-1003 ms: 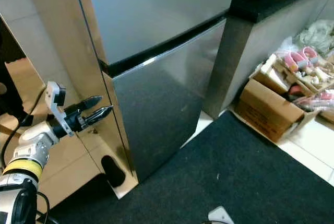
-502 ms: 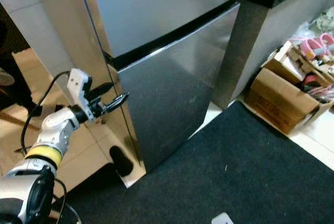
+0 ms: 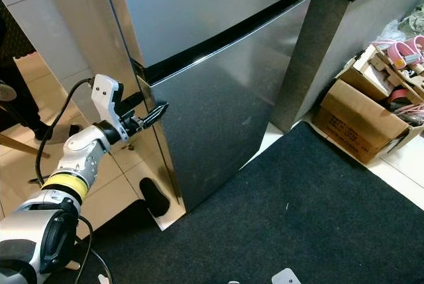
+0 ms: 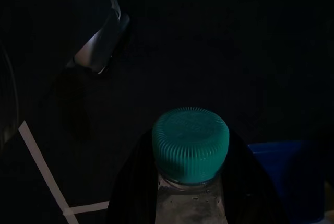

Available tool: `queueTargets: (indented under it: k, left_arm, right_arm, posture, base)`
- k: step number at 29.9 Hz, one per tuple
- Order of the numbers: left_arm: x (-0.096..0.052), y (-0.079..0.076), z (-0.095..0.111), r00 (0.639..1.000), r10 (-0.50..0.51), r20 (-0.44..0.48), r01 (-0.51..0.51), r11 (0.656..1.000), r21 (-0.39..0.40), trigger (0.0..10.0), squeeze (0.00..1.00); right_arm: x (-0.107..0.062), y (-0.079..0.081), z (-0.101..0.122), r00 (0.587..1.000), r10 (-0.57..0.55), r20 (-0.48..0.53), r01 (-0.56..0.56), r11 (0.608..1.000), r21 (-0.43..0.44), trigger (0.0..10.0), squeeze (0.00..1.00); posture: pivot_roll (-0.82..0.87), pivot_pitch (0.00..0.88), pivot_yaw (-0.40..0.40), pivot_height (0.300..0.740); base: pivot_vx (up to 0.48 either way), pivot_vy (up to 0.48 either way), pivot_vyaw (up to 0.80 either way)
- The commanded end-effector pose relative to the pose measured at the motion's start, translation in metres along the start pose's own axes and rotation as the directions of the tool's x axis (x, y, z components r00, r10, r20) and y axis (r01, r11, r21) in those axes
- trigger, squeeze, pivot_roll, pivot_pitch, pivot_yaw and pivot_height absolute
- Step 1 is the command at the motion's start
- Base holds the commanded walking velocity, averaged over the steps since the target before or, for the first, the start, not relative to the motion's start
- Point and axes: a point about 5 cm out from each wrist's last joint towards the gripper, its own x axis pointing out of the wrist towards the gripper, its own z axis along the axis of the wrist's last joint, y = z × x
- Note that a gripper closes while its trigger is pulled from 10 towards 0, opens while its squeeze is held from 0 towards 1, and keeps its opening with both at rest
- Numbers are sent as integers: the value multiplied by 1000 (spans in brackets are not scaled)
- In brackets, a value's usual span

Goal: Restocking fridge

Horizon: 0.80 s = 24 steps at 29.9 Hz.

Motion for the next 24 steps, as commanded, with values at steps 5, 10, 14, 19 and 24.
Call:
queueTargets:
  k: [5, 10, 14, 19, 24]
  left_arm:
    - [14, -41, -4, 927, -374, -7, 374, 927, -25, 10000, 0]
    - [7, -61, -22, 857, -511, -58, 508, 859, -67, 10000, 0]
    - [2, -73, -34, 827, -557, -73, 550, 829, -97, 10000, 0]
    - [-14, -113, -68, 784, -619, -51, 594, 771, -228, 10000, 0]
    - [-29, -128, -87, 772, -634, -42, 586, 737, -336, 10000, 0]
  right_arm:
    - [0, 5, -4, 1000, 16, -7, -16, 1000, 3, 10000, 0]
    - [0, 5, -2, 1000, 15, -1, -15, 1000, 6, 10000, 0]
    - [1, 5, 1, 1000, 15, 4, -15, 1000, 8, 10000, 0]
    - [2, 6, 7, 1000, 15, 19, -16, 1000, 15, 10000, 0]
    - [2, 6, 10, 999, 24, 36, -25, 999, 36, 10000, 0]
  posture:
    - [-128, 163, 48, 740]
    - [-124, 157, 48, 740]
    - [-122, 152, 50, 740]
    - [-114, 140, 49, 740]
    - [-110, 134, 46, 740]
  base:
    - [0, 0, 0]
    - [0, 0, 0]
    - [0, 0, 0]
    - [0, 0, 0]
    - [0, 0, 0]
